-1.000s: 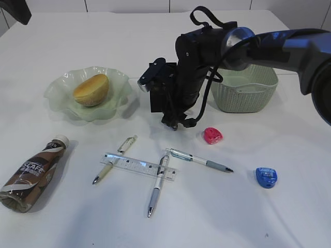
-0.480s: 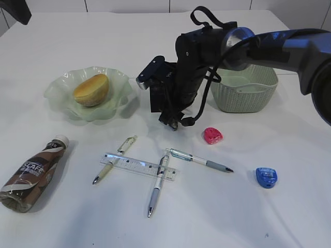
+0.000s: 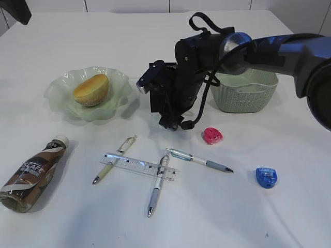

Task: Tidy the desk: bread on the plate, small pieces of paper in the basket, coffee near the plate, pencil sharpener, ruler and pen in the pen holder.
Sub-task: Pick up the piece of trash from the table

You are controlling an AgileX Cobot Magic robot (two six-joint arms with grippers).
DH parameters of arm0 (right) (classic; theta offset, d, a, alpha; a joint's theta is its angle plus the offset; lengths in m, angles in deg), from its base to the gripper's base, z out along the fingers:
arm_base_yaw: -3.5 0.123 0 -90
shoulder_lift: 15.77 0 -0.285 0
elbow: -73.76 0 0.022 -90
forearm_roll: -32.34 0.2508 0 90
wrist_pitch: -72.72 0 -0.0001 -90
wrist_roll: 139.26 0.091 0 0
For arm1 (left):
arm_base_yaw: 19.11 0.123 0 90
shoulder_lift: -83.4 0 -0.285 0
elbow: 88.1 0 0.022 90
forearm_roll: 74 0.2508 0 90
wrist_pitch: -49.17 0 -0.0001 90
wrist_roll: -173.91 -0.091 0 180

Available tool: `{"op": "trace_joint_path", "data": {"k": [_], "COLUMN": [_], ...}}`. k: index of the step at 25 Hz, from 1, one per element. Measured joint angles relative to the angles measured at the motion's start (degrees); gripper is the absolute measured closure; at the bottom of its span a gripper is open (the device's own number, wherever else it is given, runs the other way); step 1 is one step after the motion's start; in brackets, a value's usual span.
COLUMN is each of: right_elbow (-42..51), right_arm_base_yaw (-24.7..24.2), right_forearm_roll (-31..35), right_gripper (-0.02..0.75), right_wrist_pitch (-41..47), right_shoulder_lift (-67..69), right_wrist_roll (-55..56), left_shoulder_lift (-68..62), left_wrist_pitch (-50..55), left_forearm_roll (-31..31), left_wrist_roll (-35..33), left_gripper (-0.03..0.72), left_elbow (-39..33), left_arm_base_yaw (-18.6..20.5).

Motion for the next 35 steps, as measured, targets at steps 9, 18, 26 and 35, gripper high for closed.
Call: {"op": "trace_joint_path", "data": {"k": [9, 18, 26, 35], "right_elbow": [0.0, 0.0, 0.0, -0.4], "right_arm_base_yaw": [0.0, 0.0, 0.0, 0.0], "right_forearm_roll": [0.0, 0.0, 0.0, 1.1], "right_gripper": [0.295, 0.296, 0.418, 0.508], "right_wrist_pitch": [-0.1, -0.4, -0.4, -0.5], "right_shoulder_lift": [1.4, 1.5, 1.5, 2.2], "right_wrist_roll": [0.0, 0.0, 0.0, 0.0], "left_shoulder_lift": [0.0, 0.0, 0.0, 0.0], "left_wrist_pitch": [0.0, 0.0, 0.0, 0.0], "left_forearm_roll": [0.0, 0.0, 0.0, 0.0], "left_wrist_roll": [0.0, 0.0, 0.0, 0.0], "left_gripper": [0.251, 0.251, 0.251, 0.251], "left_elbow": [0.0, 0.0, 0.0, 0.0], "left_arm_base_yaw": [0.0, 0.0, 0.0, 0.0]}}
